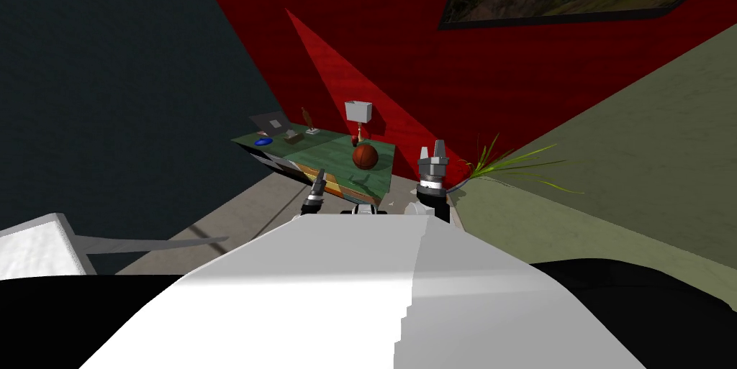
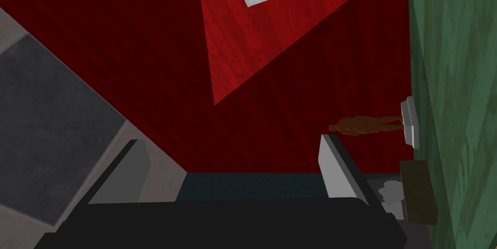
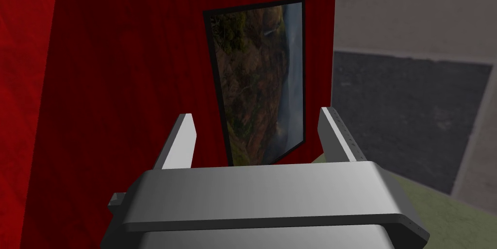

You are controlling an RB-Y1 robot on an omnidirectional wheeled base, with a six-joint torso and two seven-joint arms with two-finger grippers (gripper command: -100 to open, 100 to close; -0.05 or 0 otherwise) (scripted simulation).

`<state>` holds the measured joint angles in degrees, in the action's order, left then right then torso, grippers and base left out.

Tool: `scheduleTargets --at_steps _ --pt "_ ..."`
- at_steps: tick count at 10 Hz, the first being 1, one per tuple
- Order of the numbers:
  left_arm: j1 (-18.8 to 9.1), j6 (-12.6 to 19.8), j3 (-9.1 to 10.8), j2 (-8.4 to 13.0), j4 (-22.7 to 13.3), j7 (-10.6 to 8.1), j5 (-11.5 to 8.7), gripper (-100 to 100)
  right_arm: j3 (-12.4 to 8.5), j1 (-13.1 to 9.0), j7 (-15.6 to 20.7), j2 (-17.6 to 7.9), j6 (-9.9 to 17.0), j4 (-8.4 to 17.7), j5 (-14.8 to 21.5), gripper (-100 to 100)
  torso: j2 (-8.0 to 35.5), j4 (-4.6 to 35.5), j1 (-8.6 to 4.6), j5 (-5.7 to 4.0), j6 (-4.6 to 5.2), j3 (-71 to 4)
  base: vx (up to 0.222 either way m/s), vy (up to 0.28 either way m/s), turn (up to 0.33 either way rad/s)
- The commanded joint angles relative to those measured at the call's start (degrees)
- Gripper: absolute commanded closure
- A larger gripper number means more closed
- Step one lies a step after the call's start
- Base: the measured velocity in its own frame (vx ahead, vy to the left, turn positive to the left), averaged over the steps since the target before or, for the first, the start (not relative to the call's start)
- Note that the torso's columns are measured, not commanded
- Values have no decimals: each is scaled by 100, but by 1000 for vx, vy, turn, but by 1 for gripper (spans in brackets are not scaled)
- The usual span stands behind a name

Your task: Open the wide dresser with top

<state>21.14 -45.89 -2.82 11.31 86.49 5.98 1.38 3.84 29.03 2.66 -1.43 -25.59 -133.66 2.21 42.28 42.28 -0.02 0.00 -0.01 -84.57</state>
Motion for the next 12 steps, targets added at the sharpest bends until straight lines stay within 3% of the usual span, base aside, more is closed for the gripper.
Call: scheduleTargets --at_steps 1,12 --pt "-76 -129 -59 -30 -397 30 41 -100 0 0 0 0 0 0 0 0 -3 0 -2 0 1 -2 27 -8 -22" --pt "-402 -761 -336 -181 -2106 121 226 -100 0 0 0 0 0 0 0 0 0 0 1 0 0 0 16 4 -33"
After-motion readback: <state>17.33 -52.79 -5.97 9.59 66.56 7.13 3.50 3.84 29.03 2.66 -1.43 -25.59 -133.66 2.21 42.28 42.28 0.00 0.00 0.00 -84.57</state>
